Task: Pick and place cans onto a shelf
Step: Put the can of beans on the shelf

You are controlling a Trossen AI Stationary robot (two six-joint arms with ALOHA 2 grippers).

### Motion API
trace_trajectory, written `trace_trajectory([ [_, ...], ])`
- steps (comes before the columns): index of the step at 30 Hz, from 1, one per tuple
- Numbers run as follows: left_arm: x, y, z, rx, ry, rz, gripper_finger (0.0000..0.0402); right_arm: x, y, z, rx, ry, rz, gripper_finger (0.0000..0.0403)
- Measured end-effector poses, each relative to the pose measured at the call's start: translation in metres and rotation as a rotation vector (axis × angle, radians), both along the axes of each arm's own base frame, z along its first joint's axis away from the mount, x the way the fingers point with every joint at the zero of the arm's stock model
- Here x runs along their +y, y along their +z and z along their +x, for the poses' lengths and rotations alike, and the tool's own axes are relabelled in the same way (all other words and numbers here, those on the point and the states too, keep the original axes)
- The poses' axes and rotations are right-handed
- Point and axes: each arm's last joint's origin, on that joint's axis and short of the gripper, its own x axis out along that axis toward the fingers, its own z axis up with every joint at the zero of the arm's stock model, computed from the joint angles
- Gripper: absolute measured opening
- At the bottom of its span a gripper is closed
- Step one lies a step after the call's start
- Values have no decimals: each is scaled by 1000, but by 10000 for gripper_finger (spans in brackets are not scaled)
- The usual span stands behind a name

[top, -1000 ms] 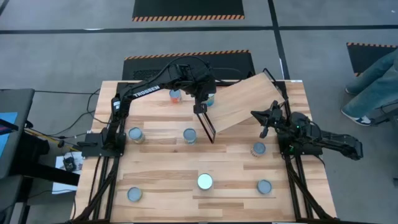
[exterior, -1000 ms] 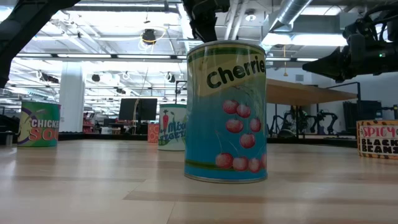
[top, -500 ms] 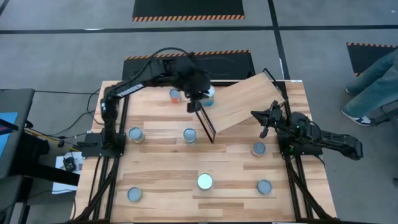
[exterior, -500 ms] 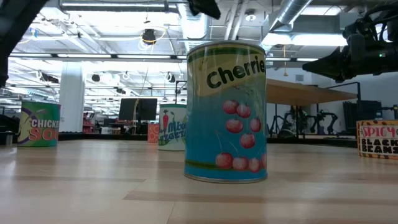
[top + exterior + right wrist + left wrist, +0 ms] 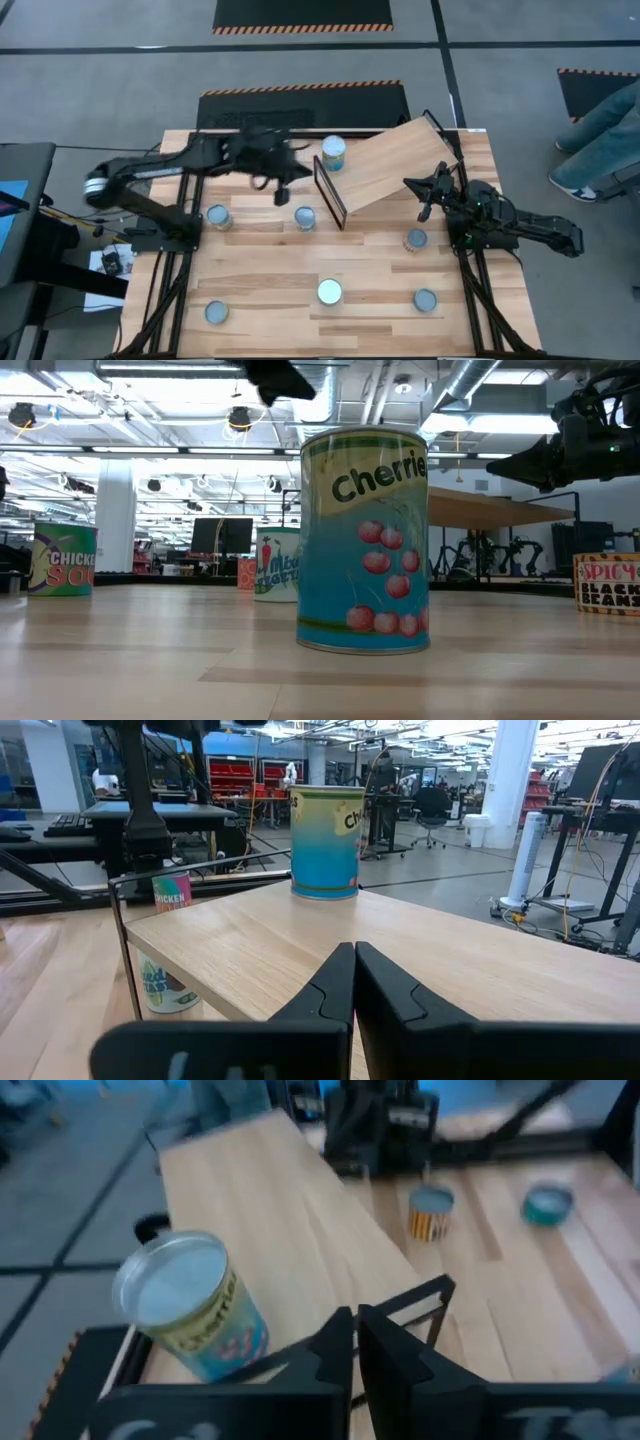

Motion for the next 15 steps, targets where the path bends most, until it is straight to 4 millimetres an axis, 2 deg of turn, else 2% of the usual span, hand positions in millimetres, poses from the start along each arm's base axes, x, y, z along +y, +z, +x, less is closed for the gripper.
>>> trace_trajectory([
  [9, -14, -84, -74, -347, 64, 19, 6, 0, 0, 0, 0, 0, 0, 33],
  [13, -14, -110, -94, -481, 107, -9, 6, 0, 0, 0, 0, 0, 0, 33],
  [15, -11, -121, -100, -493, 134, -41, 6, 0, 0, 0, 0, 0, 0, 33],
])
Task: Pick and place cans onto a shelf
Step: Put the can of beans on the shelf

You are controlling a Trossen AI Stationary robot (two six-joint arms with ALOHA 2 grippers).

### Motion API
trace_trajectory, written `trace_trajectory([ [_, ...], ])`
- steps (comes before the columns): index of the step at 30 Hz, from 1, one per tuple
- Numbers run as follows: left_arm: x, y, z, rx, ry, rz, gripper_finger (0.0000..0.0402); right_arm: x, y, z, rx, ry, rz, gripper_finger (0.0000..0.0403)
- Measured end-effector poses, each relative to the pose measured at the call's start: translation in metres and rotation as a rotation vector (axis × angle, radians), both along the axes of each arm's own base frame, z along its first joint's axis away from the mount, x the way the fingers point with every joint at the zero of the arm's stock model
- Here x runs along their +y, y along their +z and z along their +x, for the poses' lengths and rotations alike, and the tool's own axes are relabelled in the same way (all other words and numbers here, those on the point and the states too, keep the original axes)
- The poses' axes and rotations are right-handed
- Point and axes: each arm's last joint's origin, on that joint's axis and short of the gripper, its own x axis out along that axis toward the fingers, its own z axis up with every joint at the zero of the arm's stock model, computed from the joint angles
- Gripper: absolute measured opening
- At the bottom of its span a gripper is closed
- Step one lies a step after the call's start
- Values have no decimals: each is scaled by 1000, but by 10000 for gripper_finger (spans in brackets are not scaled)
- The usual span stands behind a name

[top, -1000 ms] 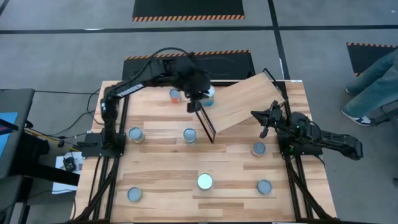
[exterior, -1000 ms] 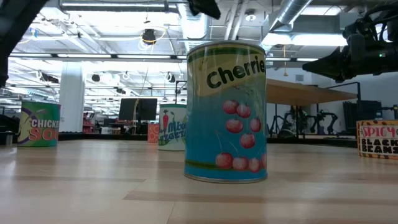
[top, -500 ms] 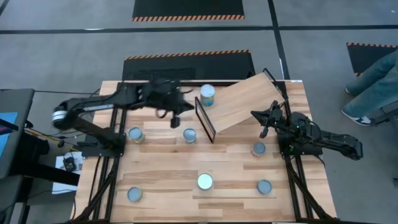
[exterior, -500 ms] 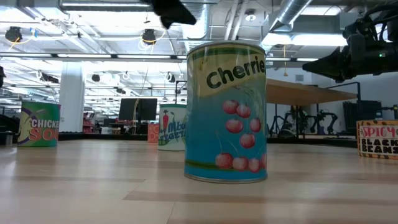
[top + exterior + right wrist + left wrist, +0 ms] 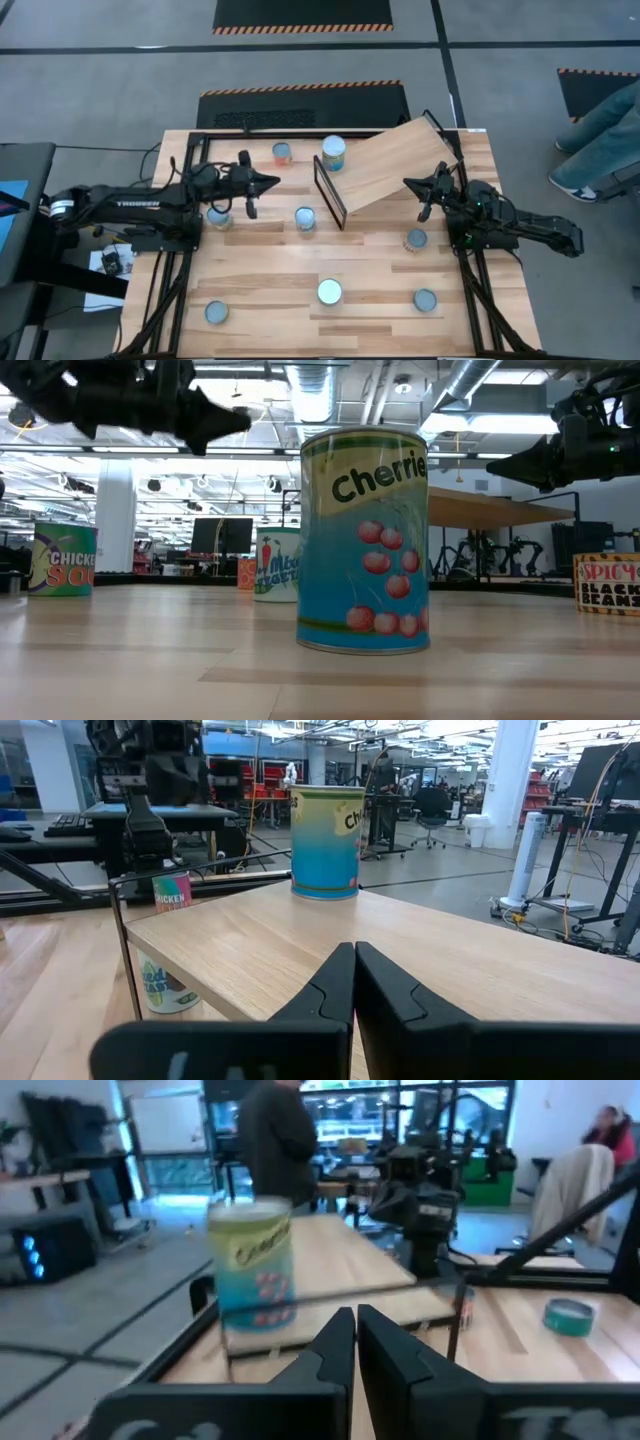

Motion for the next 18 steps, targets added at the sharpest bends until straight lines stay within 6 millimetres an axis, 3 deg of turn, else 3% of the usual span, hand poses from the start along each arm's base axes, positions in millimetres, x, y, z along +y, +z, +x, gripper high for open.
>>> trace_trajectory([
  [6, 7, -15, -2, 51, -65, -29, 6, 0, 0, 0, 0, 0, 0, 33],
  [18, 27, -31, 16, 10, -153, 66, 6, 0, 4, 0, -35, -2, -10, 33],
])
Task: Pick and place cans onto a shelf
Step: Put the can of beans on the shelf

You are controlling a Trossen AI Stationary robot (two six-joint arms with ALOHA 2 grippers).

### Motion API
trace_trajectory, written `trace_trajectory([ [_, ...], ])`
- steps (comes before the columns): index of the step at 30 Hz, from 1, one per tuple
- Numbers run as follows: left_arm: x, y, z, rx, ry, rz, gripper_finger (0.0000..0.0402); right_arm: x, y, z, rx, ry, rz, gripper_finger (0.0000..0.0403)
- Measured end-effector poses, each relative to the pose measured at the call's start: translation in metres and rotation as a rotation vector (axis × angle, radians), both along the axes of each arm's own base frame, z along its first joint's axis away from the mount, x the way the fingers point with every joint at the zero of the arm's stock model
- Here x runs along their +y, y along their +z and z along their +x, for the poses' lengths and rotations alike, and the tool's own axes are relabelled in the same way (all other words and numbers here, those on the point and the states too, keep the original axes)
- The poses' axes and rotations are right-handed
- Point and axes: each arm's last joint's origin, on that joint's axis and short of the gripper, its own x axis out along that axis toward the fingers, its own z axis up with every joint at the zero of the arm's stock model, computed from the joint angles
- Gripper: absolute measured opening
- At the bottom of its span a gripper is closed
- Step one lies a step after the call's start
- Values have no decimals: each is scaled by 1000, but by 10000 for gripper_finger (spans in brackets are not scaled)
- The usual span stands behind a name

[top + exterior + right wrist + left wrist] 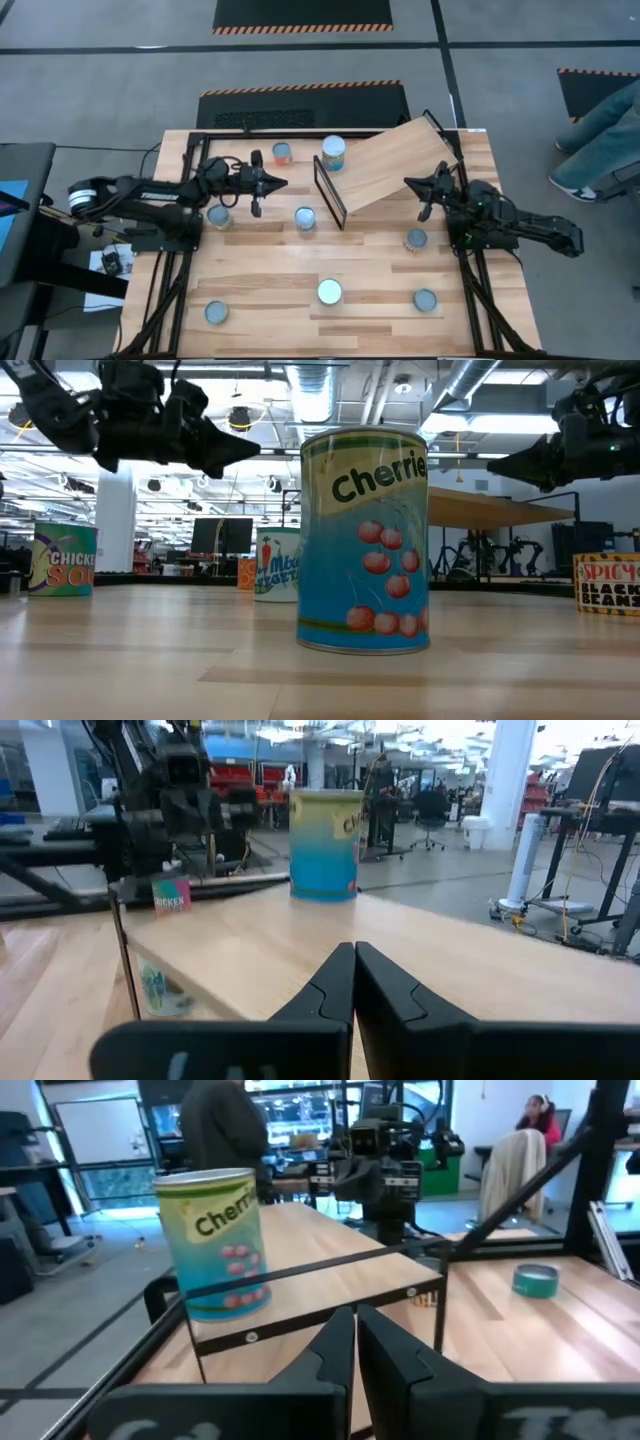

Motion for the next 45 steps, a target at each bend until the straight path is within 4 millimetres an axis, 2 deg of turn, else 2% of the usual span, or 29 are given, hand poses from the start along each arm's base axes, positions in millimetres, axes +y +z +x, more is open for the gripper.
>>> trace_trajectory([
  [7, 17, -8, 5, -71, 0, -10, 6, 3, 12, -1, -133, 48, 10, 33],
  [12, 25, -9, 4, -104, 28, -31, 6, 16, 19, 0, -106, 302, 125, 13],
  [17, 29, -8, 1, -110, 11, -40, 6, 27, 5, 8, 34, 325, 270, 10],
  [22, 33, -8, -2, -108, 30, -52, 6, 46, 11, 13, 172, 322, 377, 5],
  [25, 36, -11, -3, -83, 46, -52, 6, 59, 23, 16, 251, 296, 425, 5],
  [30, 37, -12, -4, -74, 51, -58, 6, 82, 29, 21, 423, 207, 618, 7],
  [33, 37, -13, -4, -66, 18, -69, 6, 96, 34, 26, 513, 136, 759, 25],
  [37, 36, -15, -3, -45, 4, -80, 6, 114, 41, 32, 642, 18, 844, 72],
  [42, 36, -16, -3, -41, 6, -77, 6, 126, 32, 40, 849, -157, 897, 123],
  [45, 36, -16, -3, -34, 8, -80, 6, 128, 22, 48, 908, -213, 920, 143],
])
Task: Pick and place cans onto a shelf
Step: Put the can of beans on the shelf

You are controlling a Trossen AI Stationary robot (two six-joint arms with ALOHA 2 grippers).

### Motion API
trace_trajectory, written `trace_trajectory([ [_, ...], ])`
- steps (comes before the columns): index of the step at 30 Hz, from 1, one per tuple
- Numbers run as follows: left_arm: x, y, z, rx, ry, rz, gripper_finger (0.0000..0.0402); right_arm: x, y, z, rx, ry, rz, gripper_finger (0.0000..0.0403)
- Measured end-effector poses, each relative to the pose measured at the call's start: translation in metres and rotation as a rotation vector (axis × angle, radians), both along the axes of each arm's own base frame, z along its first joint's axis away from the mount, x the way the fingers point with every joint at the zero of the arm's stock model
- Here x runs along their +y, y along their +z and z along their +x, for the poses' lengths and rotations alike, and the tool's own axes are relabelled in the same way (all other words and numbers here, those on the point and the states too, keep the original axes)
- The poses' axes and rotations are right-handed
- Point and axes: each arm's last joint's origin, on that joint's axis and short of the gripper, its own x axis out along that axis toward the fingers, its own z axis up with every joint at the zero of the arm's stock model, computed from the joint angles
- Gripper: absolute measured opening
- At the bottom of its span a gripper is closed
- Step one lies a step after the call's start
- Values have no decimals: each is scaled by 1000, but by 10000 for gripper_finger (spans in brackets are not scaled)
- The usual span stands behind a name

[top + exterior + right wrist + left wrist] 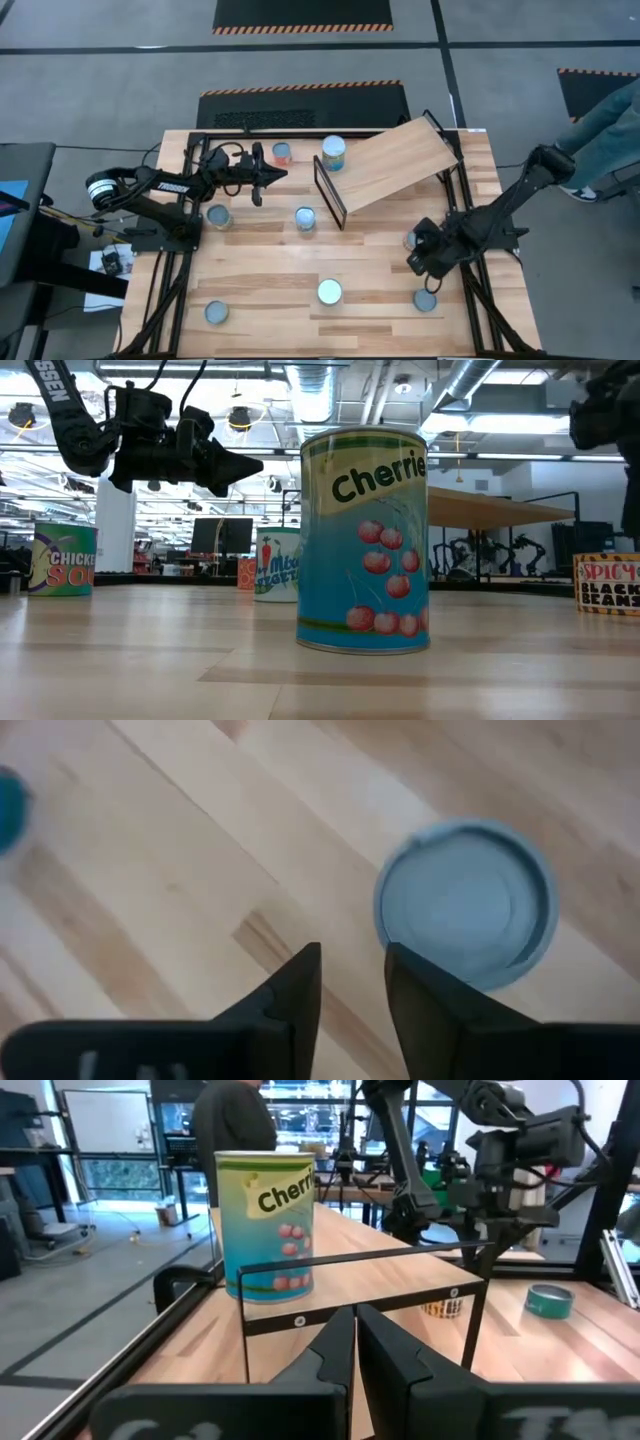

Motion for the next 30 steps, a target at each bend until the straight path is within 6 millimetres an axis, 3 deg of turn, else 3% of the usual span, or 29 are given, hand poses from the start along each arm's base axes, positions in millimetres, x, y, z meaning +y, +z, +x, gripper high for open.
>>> trace_trajectory([
  [7, 0, 0, 0, 3, 3, 1, 6, -7, -11, 14, 100, -40, 0, 155],
  [22, 0, -3, 0, 23, 9, -1, 6, -24, -16, 23, 174, 70, -47, 117],
  [30, 0, -3, 0, 24, 12, -2, 6, -32, -19, 29, 210, 127, -13, 61],
])
